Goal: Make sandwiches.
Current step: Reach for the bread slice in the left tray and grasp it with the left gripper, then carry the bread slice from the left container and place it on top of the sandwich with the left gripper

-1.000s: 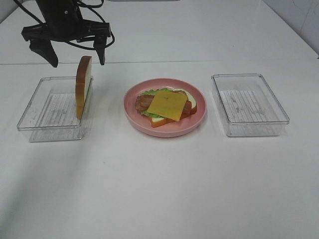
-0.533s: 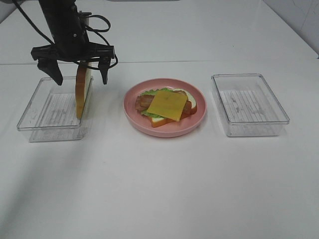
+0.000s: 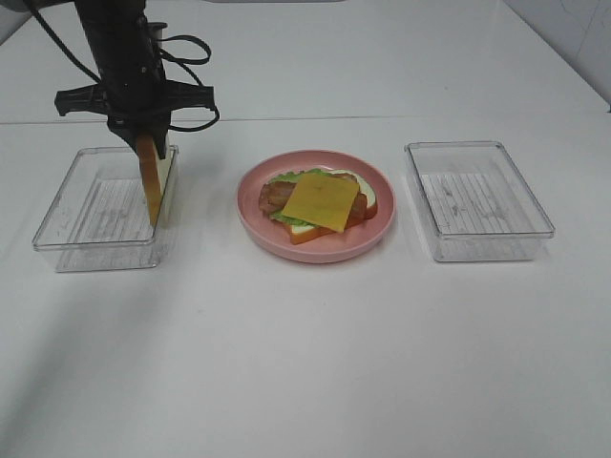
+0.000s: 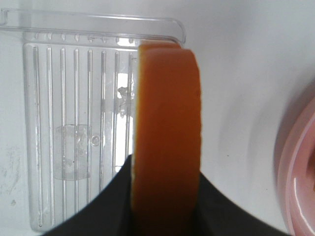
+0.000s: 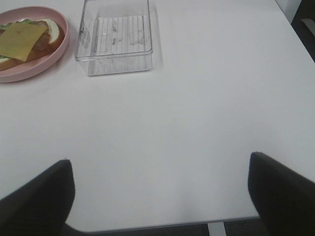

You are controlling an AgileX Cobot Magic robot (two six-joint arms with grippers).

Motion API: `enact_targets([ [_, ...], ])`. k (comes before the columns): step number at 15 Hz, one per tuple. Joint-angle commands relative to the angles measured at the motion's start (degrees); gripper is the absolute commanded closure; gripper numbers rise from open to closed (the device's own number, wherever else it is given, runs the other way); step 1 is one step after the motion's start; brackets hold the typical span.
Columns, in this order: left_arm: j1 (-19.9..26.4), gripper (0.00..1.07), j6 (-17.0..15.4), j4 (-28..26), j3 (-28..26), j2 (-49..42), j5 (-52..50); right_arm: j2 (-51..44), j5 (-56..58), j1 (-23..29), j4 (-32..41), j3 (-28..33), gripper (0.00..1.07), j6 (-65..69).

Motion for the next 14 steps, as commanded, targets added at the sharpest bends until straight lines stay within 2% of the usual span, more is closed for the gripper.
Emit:
enact_targets([
  [1, -0.1, 1.07, -0.6, 0.1, 0.2, -0.5, 0.9, -1.9, -0.5, -0.3, 0.3, 0.2, 0.16, -0.4],
  [3, -0.1, 1.07, -0.6, 0.5, -2.1, -0.5, 5.8, -1.9, -0.5, -0.3, 0.3, 0.2, 0.16, -0.4],
  [4, -0.1, 1.07, 0.9, 0.7, -4.2, -1.8, 7.7, -1.9, -0.5, -0.3, 0.3, 0.2, 0.16, -0.4],
  [8, 0.0, 1.07, 1.1, 1.3, -6.0, -7.3, 7.6, -1.9, -0.5, -0.3, 0.3, 0.2, 0.16, -0.4],
  [10, -0.2, 1.07, 2.5, 0.8, -6.1, -10.8, 7.6, -1.9, -0.5, -0.3, 0.3, 0.2, 0.16, -0.4],
  [12, -0.2, 1.07, 2.9, -2.0, -6.7, -11.6, 7.1, -1.9, -0.5, -0.3, 0.3, 0.2, 0.16, -0.4],
  [14, -0.2, 1.07, 7.6, -11.4, -7.9, -11.7, 3.5, -1.9, -0.5, -0.3, 0.3, 0.2, 0.16, -0.4],
])
